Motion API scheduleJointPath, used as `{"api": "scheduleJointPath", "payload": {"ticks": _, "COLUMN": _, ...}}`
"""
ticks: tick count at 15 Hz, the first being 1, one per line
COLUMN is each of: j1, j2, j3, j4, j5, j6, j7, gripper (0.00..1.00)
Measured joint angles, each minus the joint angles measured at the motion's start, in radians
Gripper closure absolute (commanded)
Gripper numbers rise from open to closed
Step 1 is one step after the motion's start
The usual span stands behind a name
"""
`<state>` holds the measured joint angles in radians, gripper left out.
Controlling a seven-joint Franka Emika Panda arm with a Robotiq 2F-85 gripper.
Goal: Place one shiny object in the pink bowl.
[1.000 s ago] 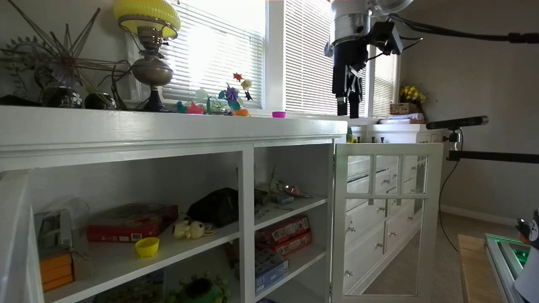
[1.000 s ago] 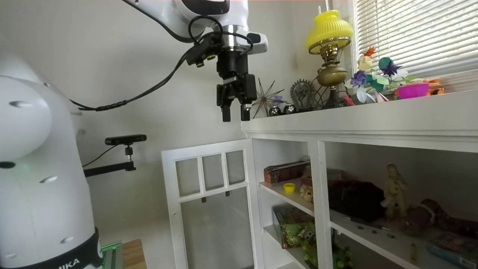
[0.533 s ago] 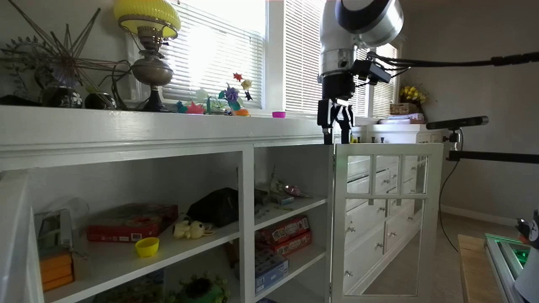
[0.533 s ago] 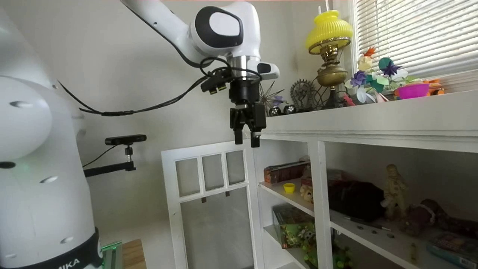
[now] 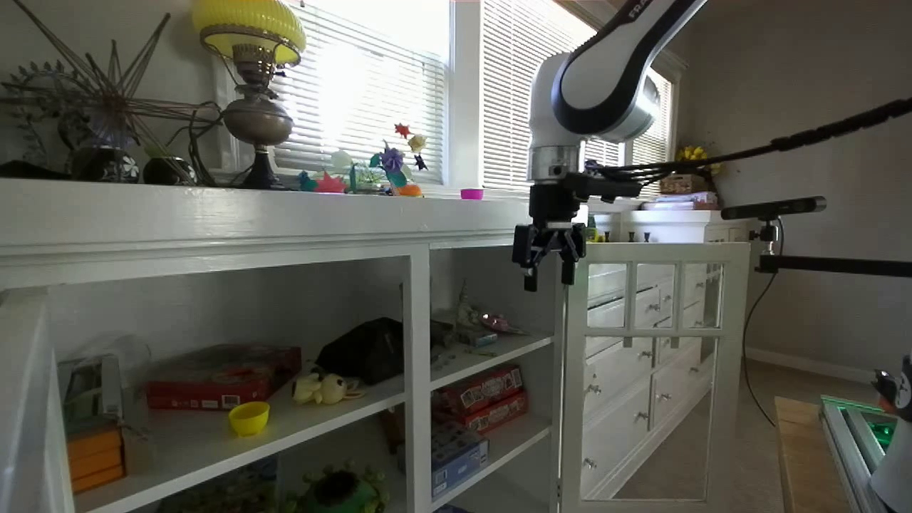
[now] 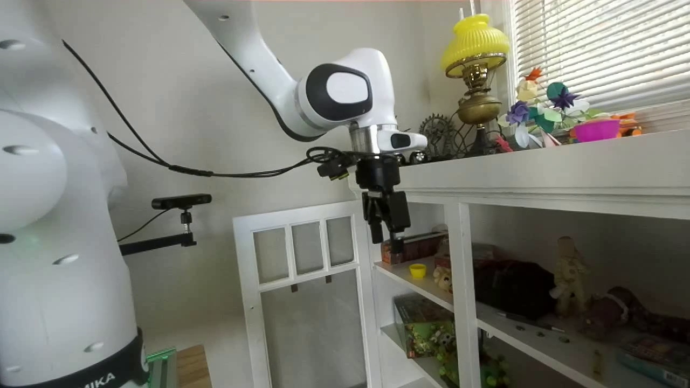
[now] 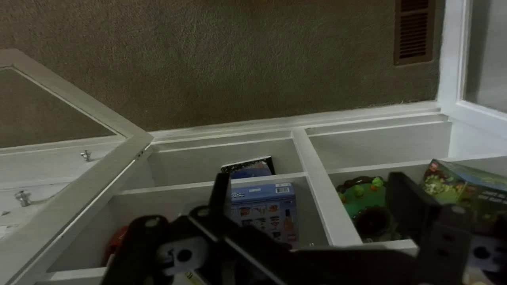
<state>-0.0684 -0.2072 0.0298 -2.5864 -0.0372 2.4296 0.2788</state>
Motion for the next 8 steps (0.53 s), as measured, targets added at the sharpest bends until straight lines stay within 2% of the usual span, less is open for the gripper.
{"api": "scheduleJointPath", "payload": {"ticks": 4, "j1": -0.033, "j2": 0.100, "j3": -0.004, "j4": 0.002, "j5": -0.090, "j6": 0.132, "j7": 0.122, "gripper": 0.00}}
{"api": "scheduleJointPath", "payload": {"ticks": 8, "j1": -0.056, "j2": 0.196, "j3": -0.031, "j4": 0.020, "j5": -0.237, "j6": 0.295, "j7": 0.246, "gripper": 0.00}}
